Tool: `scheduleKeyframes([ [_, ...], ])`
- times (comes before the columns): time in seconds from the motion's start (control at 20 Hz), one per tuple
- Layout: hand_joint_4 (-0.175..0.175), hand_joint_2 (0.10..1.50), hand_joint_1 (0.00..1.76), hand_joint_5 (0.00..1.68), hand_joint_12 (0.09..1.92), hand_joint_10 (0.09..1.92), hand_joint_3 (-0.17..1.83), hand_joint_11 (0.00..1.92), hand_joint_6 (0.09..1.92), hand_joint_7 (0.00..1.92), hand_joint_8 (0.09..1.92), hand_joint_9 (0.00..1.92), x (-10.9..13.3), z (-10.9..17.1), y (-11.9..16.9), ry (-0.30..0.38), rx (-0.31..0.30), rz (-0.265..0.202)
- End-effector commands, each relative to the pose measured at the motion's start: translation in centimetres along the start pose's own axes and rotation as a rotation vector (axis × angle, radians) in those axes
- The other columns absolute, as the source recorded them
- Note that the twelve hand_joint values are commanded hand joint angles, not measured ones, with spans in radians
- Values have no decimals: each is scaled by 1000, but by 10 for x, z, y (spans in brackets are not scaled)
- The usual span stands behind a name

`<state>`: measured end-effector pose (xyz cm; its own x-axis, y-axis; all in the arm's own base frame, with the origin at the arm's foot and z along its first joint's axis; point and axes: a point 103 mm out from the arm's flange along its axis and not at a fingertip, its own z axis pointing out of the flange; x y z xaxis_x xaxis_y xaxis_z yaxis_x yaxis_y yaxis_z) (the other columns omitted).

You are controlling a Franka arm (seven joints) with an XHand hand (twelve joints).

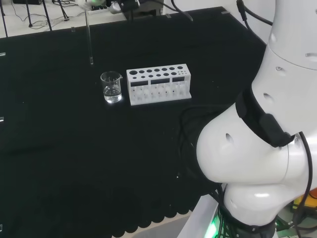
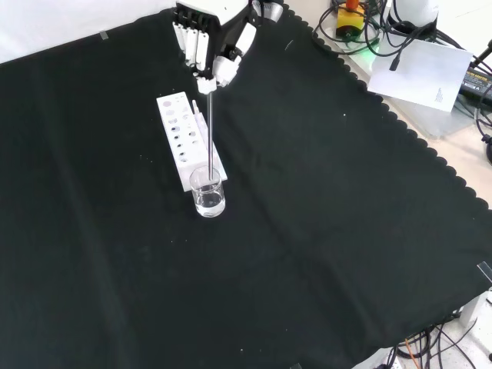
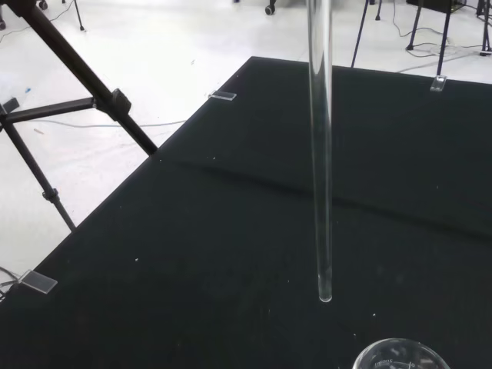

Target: Stir in the beaker to the left of the white test tube rack with the glass rod.

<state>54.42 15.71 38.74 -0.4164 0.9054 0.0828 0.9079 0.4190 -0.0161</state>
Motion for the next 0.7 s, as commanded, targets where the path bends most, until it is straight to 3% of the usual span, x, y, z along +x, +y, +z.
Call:
scheduleKeyframes([
  [0.05, -175, 1118, 1308, 1273, 487, 944, -175, 1623, 220, 1141, 1078, 1516, -42, 25, 0, -5, 37, 55],
  [0.7, -175, 1117, 1308, 1279, 484, 942, -175, 1625, 207, 1143, 1074, 1518, -54, 39, -1, -9, 60, 76],
])
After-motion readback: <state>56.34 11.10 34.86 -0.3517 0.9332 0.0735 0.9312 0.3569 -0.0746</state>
